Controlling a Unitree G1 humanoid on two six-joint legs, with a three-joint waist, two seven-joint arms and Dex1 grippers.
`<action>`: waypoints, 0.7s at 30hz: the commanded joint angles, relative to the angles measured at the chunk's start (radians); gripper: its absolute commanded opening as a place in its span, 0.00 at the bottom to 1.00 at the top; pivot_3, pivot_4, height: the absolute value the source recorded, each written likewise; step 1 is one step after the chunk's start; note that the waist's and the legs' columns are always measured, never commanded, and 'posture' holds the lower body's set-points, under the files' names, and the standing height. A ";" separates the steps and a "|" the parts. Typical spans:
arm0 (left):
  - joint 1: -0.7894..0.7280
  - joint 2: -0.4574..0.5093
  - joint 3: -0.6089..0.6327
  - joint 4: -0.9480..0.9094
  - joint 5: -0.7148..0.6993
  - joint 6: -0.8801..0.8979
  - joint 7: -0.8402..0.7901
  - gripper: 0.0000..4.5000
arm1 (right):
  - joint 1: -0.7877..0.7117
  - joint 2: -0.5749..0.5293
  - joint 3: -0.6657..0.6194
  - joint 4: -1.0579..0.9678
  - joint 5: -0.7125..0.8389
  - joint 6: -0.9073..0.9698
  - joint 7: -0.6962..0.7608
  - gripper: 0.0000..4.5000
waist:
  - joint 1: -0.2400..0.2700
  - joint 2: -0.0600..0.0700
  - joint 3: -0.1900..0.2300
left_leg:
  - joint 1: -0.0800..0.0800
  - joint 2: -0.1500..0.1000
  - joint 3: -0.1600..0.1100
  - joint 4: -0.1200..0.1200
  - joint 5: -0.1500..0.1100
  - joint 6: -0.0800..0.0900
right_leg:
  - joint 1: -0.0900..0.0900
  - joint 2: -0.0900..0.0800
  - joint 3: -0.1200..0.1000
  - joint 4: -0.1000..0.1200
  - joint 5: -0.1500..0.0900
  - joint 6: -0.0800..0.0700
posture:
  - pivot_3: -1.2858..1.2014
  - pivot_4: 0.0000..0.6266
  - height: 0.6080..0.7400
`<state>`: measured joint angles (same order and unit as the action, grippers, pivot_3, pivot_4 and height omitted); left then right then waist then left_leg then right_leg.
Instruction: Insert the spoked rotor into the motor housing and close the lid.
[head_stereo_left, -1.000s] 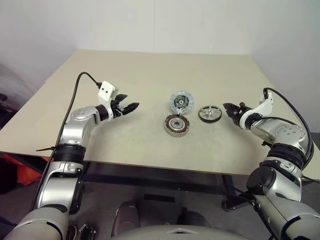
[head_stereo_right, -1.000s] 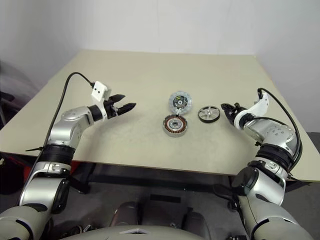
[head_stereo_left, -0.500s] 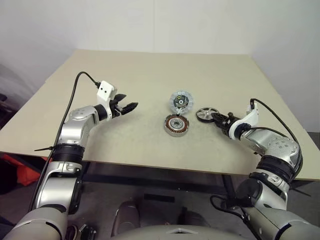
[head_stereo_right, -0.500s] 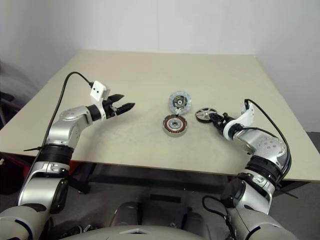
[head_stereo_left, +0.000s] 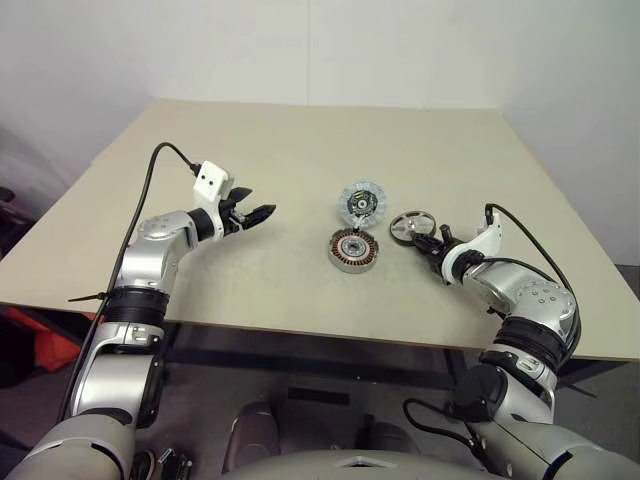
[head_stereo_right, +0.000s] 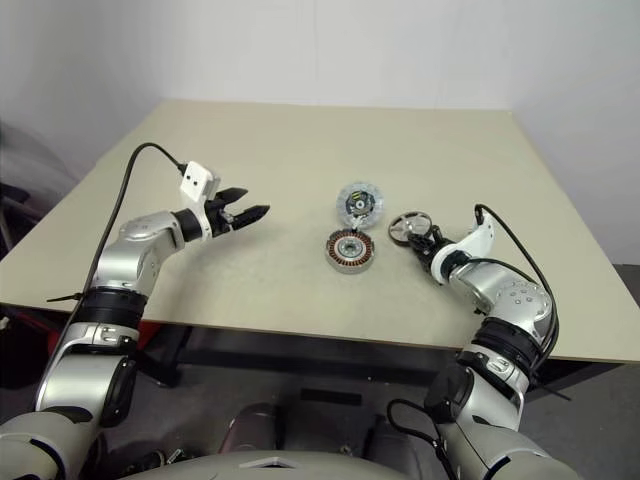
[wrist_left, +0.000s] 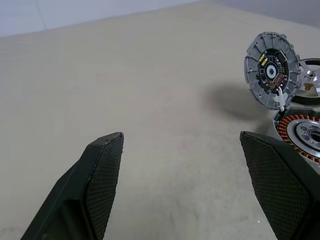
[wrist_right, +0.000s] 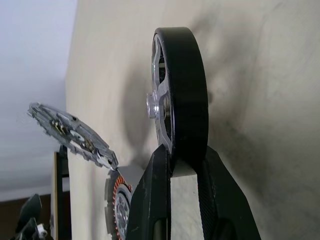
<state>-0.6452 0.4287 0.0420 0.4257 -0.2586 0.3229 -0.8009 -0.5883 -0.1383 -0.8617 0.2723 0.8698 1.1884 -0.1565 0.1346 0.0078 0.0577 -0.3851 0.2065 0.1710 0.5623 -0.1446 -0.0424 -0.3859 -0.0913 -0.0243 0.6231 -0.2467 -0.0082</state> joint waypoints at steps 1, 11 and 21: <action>-0.026 0.013 0.010 -0.018 0.001 -0.019 -0.004 0.88 | -0.052 -0.001 -0.059 -0.007 0.068 -0.083 -0.043 0.10 | 0.000 0.000 0.000 | 0.000 0.000 0.000 0.000 0.000 0.000 | 0.000 0.000 0.000 0.000 0.000 0.000 | 0.52 0.00 1.00; -0.030 0.008 0.001 -0.011 0.006 -0.019 -0.010 0.88 | -0.076 -0.011 -0.131 -0.018 0.336 -0.118 -0.087 0.10 | -0.006 0.000 0.000 | -0.002 0.000 0.000 -0.001 0.000 0.000 | -0.002 0.000 0.000 0.000 0.002 0.003 | 0.52 0.00 1.00; -0.033 0.005 -0.005 0.002 0.013 -0.016 -0.023 0.88 | 0.155 -0.086 0.165 -0.173 0.694 0.226 -0.016 0.10 | 0.001 0.000 0.000 | -0.002 0.000 0.000 -0.001 0.000 0.000 | -0.002 0.000 -0.001 -0.001 0.001 0.002 | 0.52 0.00 1.00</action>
<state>-0.6530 0.4274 0.0333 0.4390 -0.2443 0.3228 -0.8182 -0.4273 -0.1985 -0.7314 0.1587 1.4992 1.3957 -0.1958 0.1355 0.0083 0.0578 -0.3873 0.2065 0.1708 0.5616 -0.1447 -0.0423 -0.3877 -0.0912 -0.0247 0.6224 -0.2463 -0.0075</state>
